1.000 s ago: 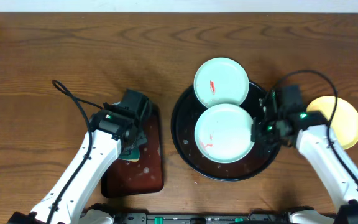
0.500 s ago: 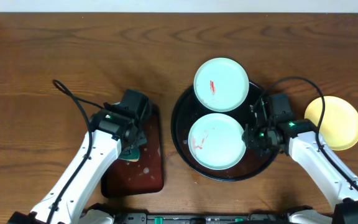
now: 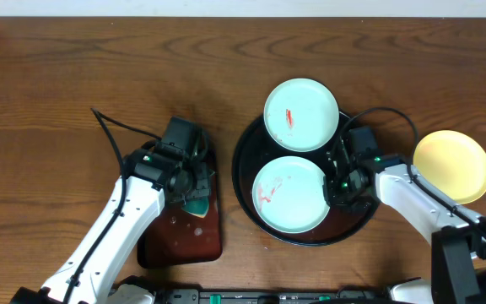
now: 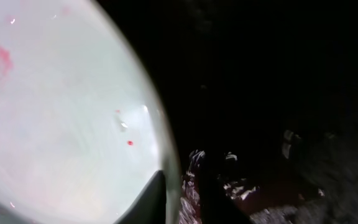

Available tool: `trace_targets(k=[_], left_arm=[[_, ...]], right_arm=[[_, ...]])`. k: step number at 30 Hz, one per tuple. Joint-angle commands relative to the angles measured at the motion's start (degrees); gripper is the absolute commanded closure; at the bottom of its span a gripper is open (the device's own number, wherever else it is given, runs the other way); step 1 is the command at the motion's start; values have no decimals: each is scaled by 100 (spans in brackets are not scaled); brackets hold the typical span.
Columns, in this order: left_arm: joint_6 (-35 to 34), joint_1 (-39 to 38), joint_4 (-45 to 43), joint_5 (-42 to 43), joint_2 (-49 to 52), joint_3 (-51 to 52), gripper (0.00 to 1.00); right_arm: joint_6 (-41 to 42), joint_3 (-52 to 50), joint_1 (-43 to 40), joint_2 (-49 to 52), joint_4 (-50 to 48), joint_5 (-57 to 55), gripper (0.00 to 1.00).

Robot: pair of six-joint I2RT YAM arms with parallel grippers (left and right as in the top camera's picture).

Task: Clean dirty plates on tray and stack at the side

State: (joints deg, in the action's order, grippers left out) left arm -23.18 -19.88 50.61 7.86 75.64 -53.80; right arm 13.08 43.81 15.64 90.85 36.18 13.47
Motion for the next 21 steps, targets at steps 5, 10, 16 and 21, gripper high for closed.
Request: trace_targets(k=[5,10,16,21], left_arm=[[560,0,-352,1215,-11,15,92],[332,-280,-903,1593,-9,15,92],[-450,-1034,-1847,1497,282,17,92],[-1071,-1742,-2361,1204,1095,17,93]], right_arm=[[15,39,52,142,-63,-1067,99],[33,39,55,142,-59,-1237,99],[278,39,66,142,-26,-1185,99],[321,39,66,142,-15,-1150,99]])
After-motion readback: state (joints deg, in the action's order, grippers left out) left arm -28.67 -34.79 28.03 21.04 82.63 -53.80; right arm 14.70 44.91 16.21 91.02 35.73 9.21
